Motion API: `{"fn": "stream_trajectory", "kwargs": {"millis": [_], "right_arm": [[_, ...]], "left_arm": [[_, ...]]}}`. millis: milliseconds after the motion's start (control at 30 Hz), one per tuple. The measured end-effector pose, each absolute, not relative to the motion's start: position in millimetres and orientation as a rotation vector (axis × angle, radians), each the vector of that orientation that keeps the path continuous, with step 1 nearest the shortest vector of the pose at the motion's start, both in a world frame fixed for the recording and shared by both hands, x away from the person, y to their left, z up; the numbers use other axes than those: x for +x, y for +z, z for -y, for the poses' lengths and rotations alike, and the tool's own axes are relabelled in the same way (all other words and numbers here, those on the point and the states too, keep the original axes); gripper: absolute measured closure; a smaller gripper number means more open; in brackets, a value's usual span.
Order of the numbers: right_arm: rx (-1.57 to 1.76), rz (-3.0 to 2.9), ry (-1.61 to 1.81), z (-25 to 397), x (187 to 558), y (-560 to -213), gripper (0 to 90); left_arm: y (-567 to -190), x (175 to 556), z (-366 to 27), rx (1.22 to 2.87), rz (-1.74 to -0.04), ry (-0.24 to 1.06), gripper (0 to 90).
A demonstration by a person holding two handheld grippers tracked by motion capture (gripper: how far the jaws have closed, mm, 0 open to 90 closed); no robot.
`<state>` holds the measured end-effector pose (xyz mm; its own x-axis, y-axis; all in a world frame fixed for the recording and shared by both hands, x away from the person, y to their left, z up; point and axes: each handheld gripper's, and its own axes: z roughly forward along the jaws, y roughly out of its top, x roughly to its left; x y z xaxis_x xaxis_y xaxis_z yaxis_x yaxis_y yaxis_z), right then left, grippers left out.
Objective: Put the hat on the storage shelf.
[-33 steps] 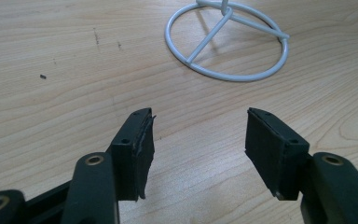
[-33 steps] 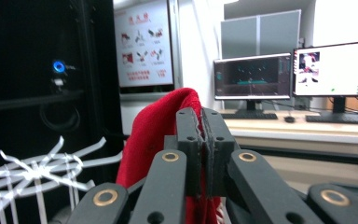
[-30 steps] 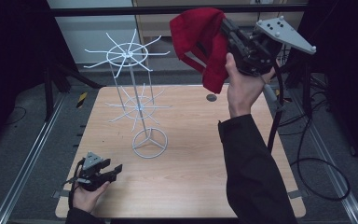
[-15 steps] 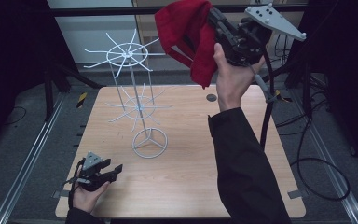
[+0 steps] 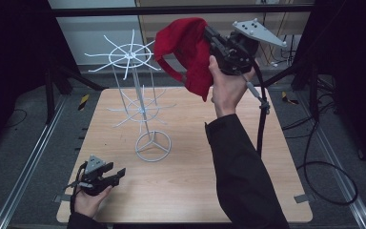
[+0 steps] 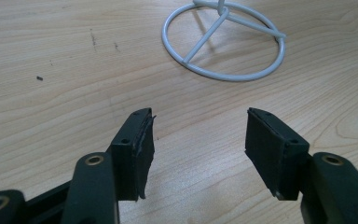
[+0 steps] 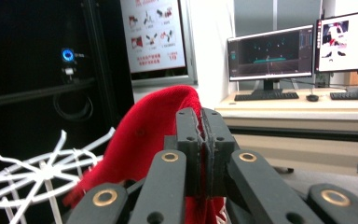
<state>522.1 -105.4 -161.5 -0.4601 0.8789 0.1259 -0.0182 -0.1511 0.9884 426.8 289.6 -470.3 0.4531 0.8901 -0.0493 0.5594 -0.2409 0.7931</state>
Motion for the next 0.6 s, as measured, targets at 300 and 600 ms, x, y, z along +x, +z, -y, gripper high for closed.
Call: {"fn": "stream_trajectory", "kwargs": {"millis": [300, 600], "right_arm": [[1.03, -1.52, 1.615, 104, 524, -184, 86.8], [1.037, -1.586, 1.602, 106, 524, -201, 86.1]], "left_arm": [[-471, 427, -289, 1.926, -1.214, 0.542, 41.6], [-471, 427, -288, 1.932, -1.215, 0.542, 41.5]]}}
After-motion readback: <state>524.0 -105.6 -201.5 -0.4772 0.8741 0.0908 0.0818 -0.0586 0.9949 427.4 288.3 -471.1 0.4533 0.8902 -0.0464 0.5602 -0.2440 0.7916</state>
